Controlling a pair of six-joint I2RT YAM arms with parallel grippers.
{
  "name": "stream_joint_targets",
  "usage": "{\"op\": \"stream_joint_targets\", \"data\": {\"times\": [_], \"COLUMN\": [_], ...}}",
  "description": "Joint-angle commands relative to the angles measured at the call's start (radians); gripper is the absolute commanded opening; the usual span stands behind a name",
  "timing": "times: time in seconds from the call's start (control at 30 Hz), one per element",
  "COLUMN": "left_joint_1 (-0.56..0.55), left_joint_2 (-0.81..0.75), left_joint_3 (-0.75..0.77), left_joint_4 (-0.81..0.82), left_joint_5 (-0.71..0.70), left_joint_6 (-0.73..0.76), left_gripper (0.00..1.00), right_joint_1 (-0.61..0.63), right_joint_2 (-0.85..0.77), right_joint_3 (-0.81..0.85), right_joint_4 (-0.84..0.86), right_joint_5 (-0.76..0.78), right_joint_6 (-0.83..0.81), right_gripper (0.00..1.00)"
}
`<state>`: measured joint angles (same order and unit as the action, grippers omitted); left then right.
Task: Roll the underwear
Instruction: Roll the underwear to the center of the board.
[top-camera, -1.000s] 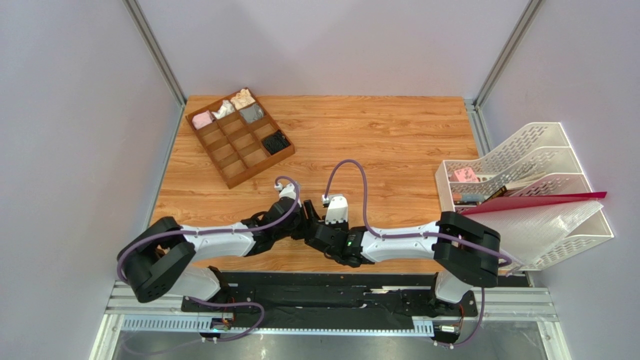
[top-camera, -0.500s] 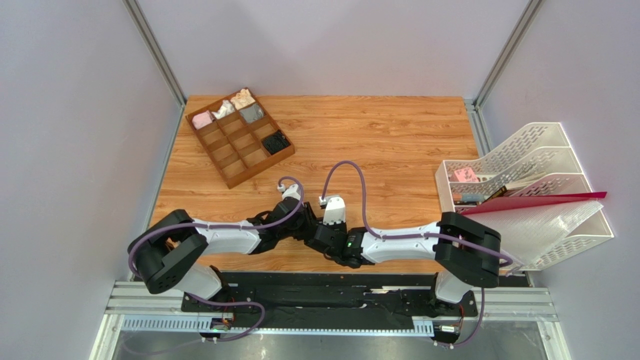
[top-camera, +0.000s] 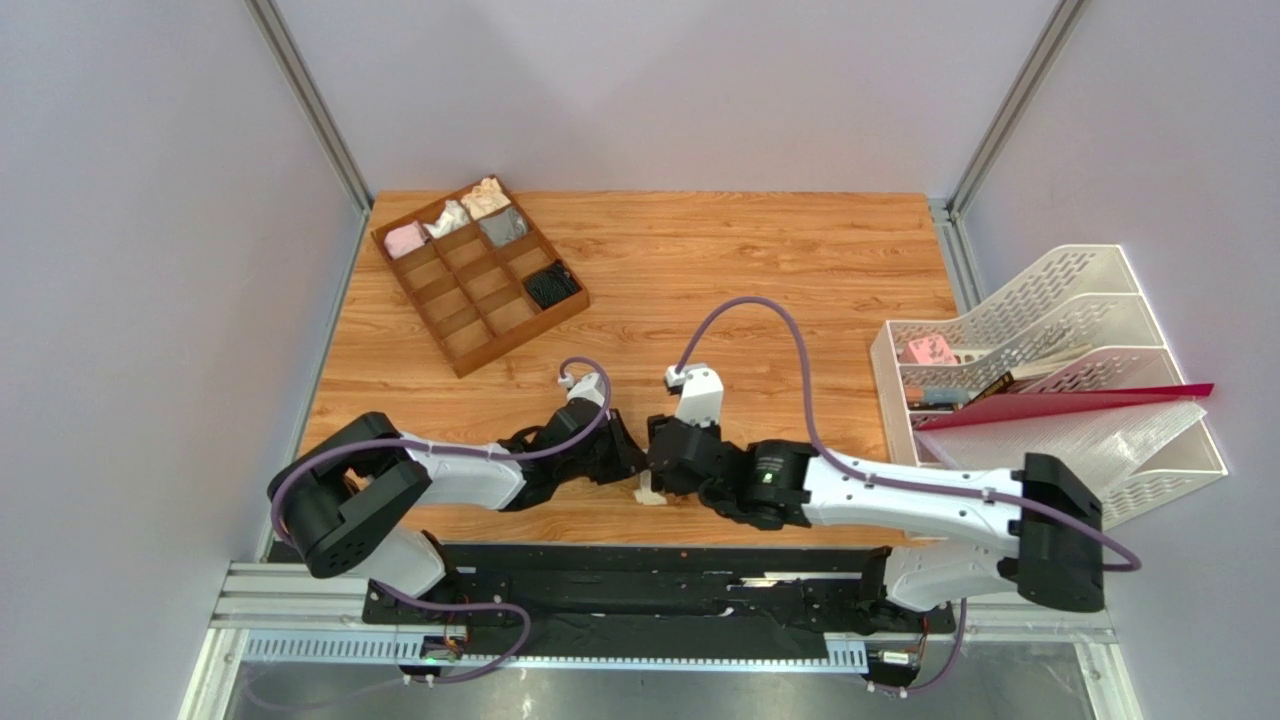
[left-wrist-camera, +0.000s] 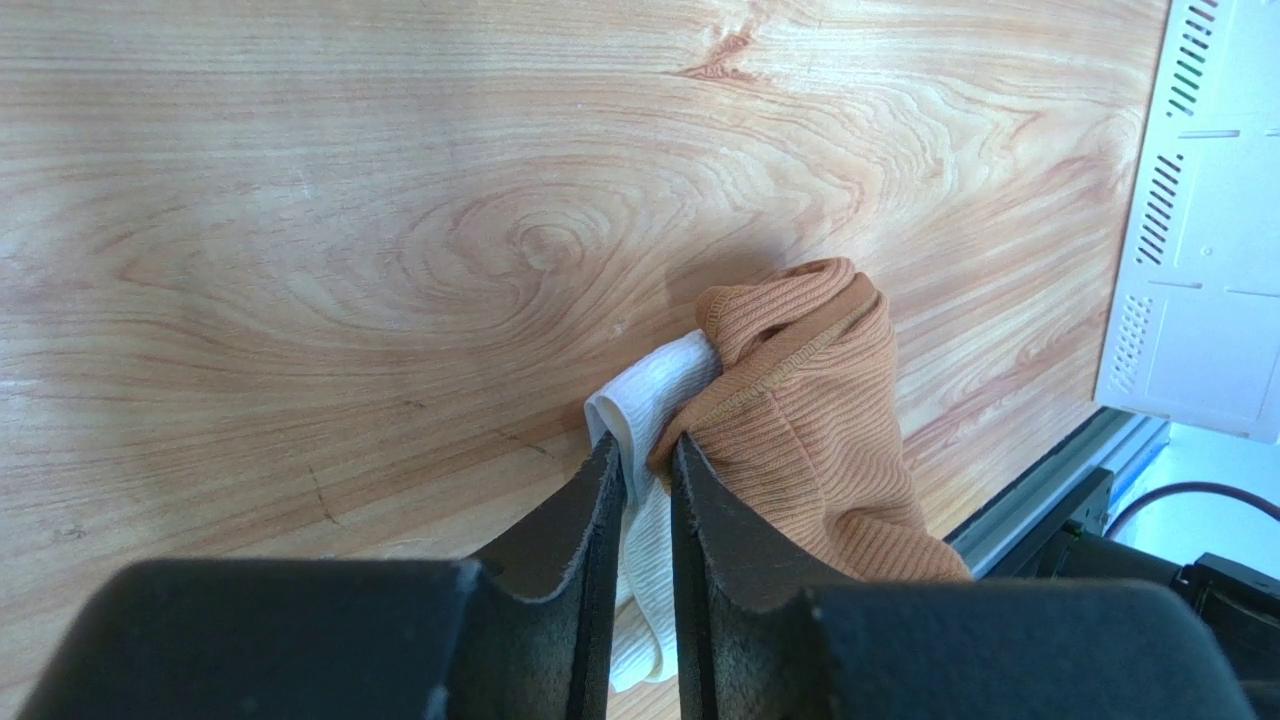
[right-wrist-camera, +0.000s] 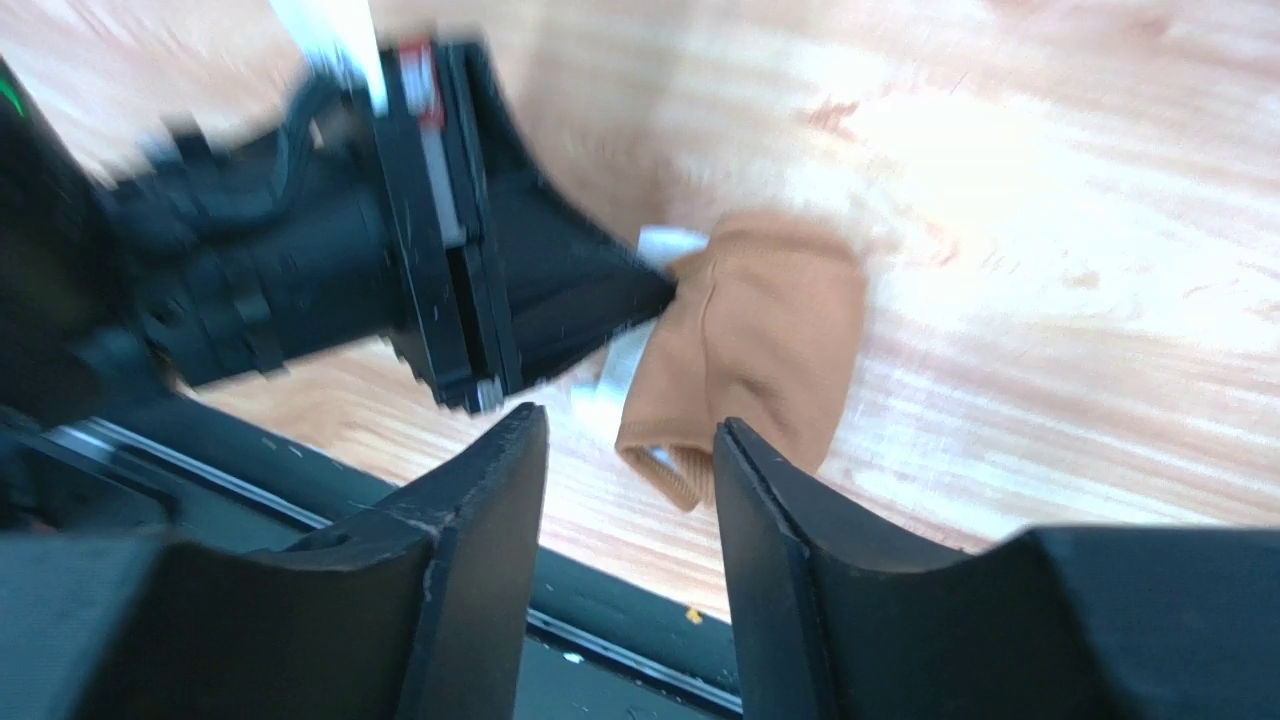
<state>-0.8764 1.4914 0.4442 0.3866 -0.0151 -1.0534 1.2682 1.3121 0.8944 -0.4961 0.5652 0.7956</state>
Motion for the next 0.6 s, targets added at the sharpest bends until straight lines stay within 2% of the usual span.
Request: {"op": "stream_joint_targets", "data": {"times": [0.0,0.1,0.23,0.57], "left_joint_1": [-0.004,-0.004,-0.004,-0.004], "left_joint_2": [0.020,0.018,0.013,0.007], "left_joint_3": [-0.022,-0.025,-0.032,-0.035], "left_joint_4": [-0.005,-0.003,-0.005,-0.008], "left_joint_5": [0.000,0.001,0.000,-0.002], "left_joint_6": [0.000,0.000,0.000,-0.007], "left_gripper": [0.22,0.21,0.21,0.21], "right_joint_1": [-0.085,-0.122,-0.128,-0.125], "right_joint_2": [-0.073,-0.091,-0.094,-0.071], "right_joint_3": [-0.066,-0.146,-0.215,-0.279], "right_joint_4": [0.031,0.086,0.134,0.281], "right_joint_5": [-0.024,-0.041,-0.040,-0.119], "right_joint_6": [0.016,0.062,0.115,0.125], "right_gripper": [0.45,0.36,0.31,0.26]}}
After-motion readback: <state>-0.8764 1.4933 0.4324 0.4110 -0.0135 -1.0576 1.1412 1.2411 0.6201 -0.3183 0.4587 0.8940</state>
